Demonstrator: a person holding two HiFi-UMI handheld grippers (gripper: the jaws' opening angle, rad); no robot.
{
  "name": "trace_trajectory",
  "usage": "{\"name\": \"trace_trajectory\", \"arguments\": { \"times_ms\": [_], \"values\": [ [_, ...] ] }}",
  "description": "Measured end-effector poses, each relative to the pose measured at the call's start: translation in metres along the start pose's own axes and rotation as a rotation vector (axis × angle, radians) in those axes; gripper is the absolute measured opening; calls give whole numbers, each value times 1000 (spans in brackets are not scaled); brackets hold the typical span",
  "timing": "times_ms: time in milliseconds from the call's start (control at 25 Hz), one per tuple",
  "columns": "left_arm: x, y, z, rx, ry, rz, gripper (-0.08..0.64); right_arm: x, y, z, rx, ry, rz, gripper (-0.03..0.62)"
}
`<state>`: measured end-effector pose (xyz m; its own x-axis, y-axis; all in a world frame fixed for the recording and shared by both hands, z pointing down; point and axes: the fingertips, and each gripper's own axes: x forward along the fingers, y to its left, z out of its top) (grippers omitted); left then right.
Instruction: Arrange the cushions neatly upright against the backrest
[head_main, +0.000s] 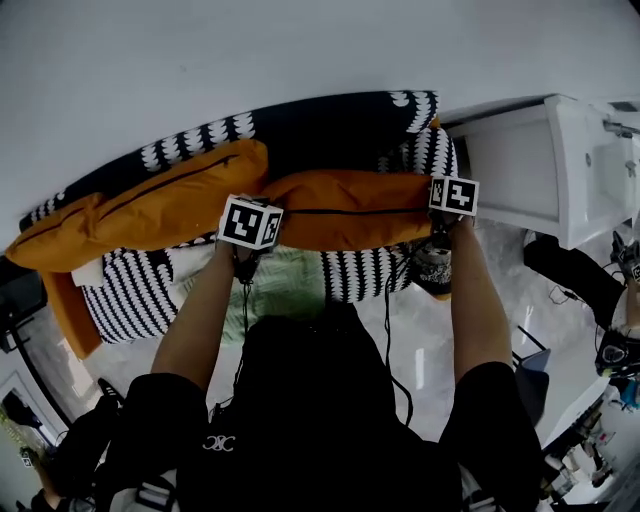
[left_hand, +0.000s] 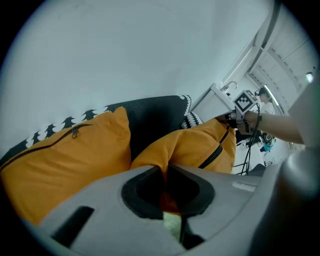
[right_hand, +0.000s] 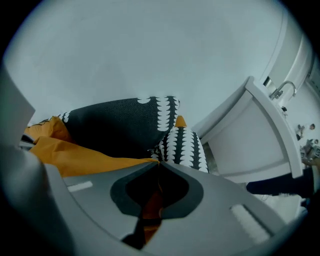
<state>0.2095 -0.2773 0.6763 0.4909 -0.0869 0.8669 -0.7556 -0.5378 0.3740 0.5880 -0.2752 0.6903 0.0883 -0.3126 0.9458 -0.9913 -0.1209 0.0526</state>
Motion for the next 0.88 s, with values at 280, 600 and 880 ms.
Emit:
{"name": "trace_trajectory", "arguments": {
  "times_ms": [280,600,880],
  "values": [
    [11,25,35,-142,-61,156,33,51,-3,58,-39,15,48,15],
    [-43,33,75,-82,-164,472,132,110,0,103,-68,67,86,18],
    [-61,-1,65,-166,-206,434,44,124,3,130,-28,17,111,17]
  ]
}}
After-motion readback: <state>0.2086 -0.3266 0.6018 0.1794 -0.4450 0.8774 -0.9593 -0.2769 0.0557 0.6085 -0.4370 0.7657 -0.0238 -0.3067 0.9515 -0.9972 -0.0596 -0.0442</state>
